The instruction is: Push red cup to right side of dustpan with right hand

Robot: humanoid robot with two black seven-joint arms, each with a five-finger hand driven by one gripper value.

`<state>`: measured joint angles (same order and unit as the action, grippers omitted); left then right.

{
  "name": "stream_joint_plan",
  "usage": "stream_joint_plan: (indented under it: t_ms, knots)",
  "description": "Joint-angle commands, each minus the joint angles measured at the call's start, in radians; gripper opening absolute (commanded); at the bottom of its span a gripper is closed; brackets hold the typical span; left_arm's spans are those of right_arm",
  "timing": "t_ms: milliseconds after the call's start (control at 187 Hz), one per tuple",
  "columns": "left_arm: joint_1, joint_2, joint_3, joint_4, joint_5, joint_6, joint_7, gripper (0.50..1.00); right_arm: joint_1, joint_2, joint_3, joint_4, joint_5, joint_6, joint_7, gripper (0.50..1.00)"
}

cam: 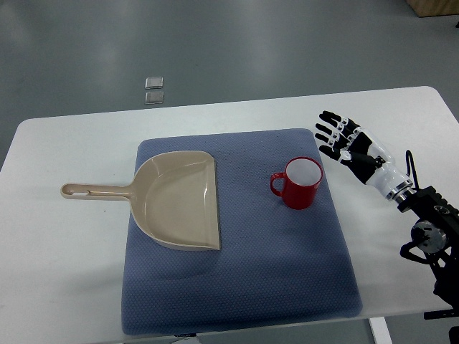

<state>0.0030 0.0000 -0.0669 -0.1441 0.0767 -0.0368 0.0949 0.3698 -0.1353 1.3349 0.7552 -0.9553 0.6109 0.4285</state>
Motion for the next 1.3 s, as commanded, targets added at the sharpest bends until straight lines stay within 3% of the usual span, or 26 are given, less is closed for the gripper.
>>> stream_joint_plan:
  t_ms: [0,1296]
  knots:
    - [0.000,0.000,0.001,0.000,0.000,0.000,0.000,1.000,0.000,0.000,-0.005,0.000,0.000,0.000,0.001,0.926]
    - [0.002,0.000,0.004,0.008,0.000,0.005,0.000,1.000,-0.015,-0.052,-0.036,0.000,-0.008,0.000,0.069,0.924]
